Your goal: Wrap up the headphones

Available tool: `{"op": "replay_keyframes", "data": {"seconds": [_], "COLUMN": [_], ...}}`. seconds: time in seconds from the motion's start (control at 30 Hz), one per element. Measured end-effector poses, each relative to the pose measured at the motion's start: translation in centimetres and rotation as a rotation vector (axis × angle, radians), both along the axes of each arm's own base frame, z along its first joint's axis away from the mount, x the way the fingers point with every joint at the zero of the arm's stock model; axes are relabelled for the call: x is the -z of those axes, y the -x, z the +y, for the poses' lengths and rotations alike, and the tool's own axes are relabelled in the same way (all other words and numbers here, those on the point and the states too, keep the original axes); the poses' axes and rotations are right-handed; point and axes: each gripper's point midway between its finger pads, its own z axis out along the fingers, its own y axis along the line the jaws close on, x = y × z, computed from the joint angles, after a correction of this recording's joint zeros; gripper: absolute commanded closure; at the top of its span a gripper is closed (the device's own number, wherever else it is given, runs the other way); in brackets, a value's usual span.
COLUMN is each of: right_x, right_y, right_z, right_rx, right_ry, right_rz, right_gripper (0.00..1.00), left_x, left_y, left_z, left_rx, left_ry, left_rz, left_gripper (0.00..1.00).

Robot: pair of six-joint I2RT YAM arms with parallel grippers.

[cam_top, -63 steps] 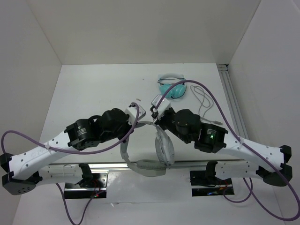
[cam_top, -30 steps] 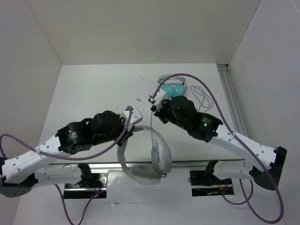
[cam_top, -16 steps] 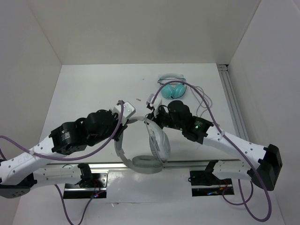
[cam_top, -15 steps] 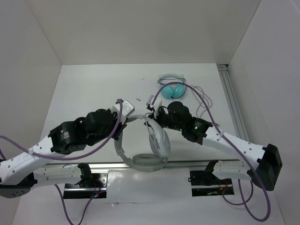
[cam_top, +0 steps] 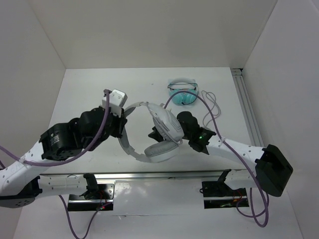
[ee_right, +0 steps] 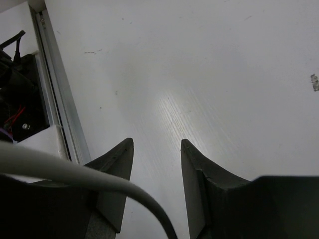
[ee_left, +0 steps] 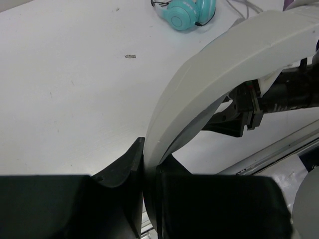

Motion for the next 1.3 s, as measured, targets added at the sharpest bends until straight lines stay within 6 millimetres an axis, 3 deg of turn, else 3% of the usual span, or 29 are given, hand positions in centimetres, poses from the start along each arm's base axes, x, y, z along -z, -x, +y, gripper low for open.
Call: {"op": "replay_keyframes", "data": {"seconds": [0.3, 0.43, 0.5, 0.6, 0.7, 0.87, 1.03, 1.13, 1.23, 1.3], "right_x": [1.6, 3.7, 4.8, 6.0, 6.5, 6.8, 8.2, 8.0, 6.6, 5.2], "right_y": [0.7, 1.4, 1.7, 2.1, 2.4, 3.6, 6.3, 8.0, 9.6, 11.1], "right_z": [0.5, 0.7, 0.7, 0.7, 0.8, 1.2, 1.1, 1.1, 1.7, 2.0], "right_rx": [-0.045, -0.066, -0.072, -0.076, -0.085, -0.109, -0.139, -0.153, -0.174, -0.192], "right_ry": [-0.056, -0.065, -0.069, -0.077, -0.094, -0.110, -0.084, -0.083, -0.102, -0.123], "right_rz": [0.052, 0.107, 0.130, 0.158, 0.170, 0.171, 0.188, 0.176, 0.141, 0.112], "right_gripper": [0.49, 0.51, 0.55, 0.70, 0.71, 0.71, 0.71, 0.78, 0.94, 0.94], "left_x": [-2.4, -3.6, -4.2, -4.5, -3.9, -3.2, -2.3, -2.0, -1.6, -1.1], "left_y": [-0.2, -0.8, -1.4, -2.6, -4.2, -7.5, -9.9, -10.7, -11.2, -11.5], "left_z": [3.1, 3.8, 3.7, 3.3, 3.6, 6.5, 10.3, 11.8, 12.7, 13.2], "left_rx": [-0.169, -0.261, -0.310, -0.381, -0.464, -0.632, -0.775, -0.826, -0.861, -0.882], "left_ry": [0.143, 0.188, 0.217, 0.240, 0.232, 0.207, 0.202, 0.205, 0.202, 0.195], "left_rz": [-0.043, -0.057, -0.062, -0.057, -0.044, -0.008, 0.019, 0.029, 0.032, 0.035], "left_gripper": [1.00, 1.00, 1.00, 1.00, 1.00, 1.00, 1.00, 1.00, 1.00, 1.00]}}
